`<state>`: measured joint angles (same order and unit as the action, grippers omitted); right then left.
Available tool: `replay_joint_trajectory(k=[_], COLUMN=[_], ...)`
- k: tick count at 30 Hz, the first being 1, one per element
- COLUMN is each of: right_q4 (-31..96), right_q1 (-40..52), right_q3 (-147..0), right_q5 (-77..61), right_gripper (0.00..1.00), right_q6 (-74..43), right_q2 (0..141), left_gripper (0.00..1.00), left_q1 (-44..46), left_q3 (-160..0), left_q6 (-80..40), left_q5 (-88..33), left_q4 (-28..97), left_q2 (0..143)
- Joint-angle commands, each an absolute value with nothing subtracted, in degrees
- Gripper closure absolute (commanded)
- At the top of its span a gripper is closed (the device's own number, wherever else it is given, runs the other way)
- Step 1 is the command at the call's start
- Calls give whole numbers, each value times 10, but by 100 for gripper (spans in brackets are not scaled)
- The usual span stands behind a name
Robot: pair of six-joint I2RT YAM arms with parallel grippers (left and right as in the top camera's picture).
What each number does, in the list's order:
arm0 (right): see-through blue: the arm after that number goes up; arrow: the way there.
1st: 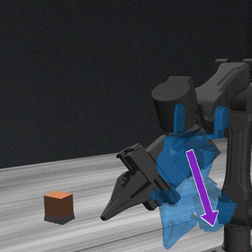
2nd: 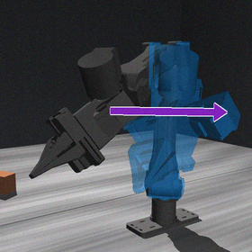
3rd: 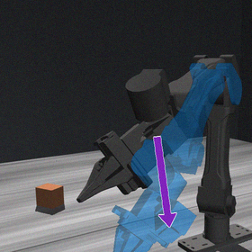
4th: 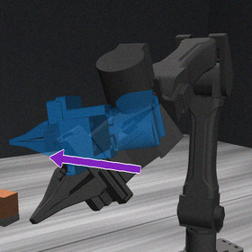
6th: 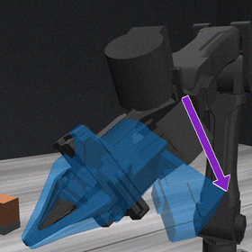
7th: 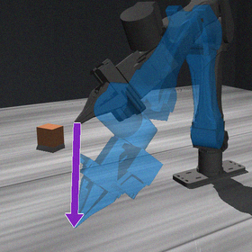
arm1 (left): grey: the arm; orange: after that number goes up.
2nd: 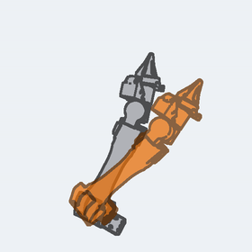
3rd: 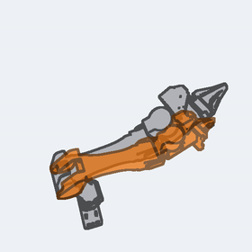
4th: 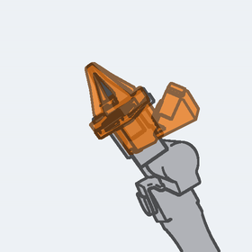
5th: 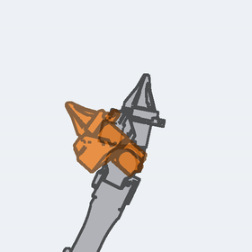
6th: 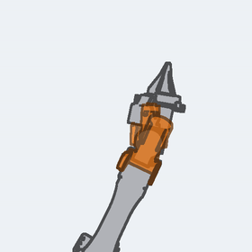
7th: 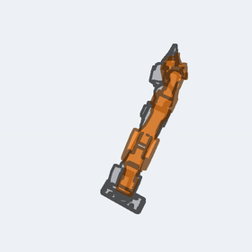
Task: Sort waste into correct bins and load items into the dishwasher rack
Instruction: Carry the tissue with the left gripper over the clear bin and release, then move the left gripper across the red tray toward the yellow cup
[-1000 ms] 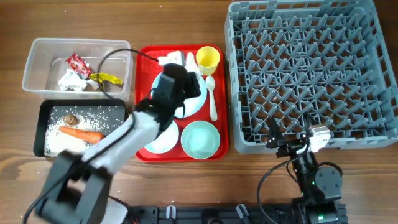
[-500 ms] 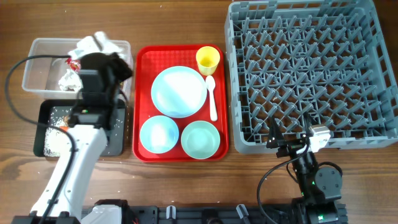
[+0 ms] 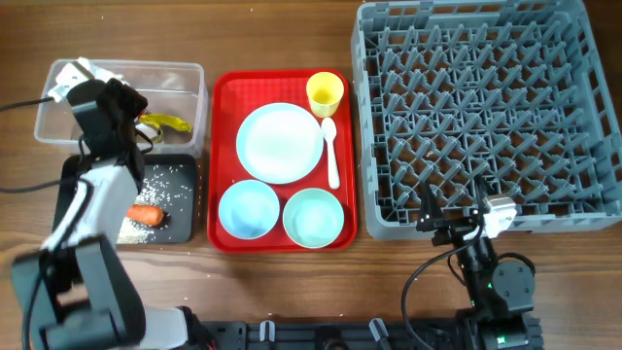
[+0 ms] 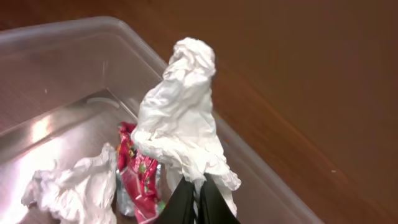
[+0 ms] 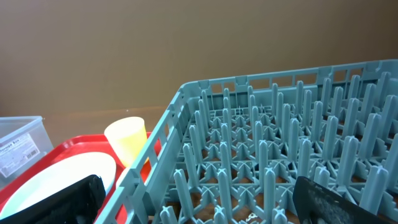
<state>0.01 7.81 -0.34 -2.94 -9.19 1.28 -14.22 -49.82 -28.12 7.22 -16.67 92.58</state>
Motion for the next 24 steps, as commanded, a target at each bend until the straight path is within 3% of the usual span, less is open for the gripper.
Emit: replay_joint_trajectory(k=[1,4,6,7,8,12,17,21,24], right_q4=[-1,-1,-1,-1,-1,-1,-1,-1,-1], right_q1=[79,79,79,79,79,79,79,79,79], right_q3=[-3,-3,-3,-3,-3,-3,-3,-3,-3], right_q5=[-26,-26,-26,-26,-26,-26,-26,-26,-26], right_gripper=[0,0,0,0,0,0,0,0,0], right_q6=[-91,-91,-91,-91,-91,-91,-91,-91,-91], right_q2=[13,13,13,13,13,13,13,13,13], left_gripper=[91,70,61,50,32,31,41,44,41], left_q1=[-148,-148,-148,-148,-148,-148,-147,-142,-117], left_q3=[-496,-496,-496,-496,-496,-496,-496,-496,-496], left_q6=[-274,-274,-274,-274,-274,-274,-274,-274,-274], left_q5=[70,71,71,71,71,69,9,-88,-175], left_q4=[-222,-249,-255,-263,-273,-284,-245,-117,-12], left_q2=[997,1024,1026,1025,1024,996,907,798,738])
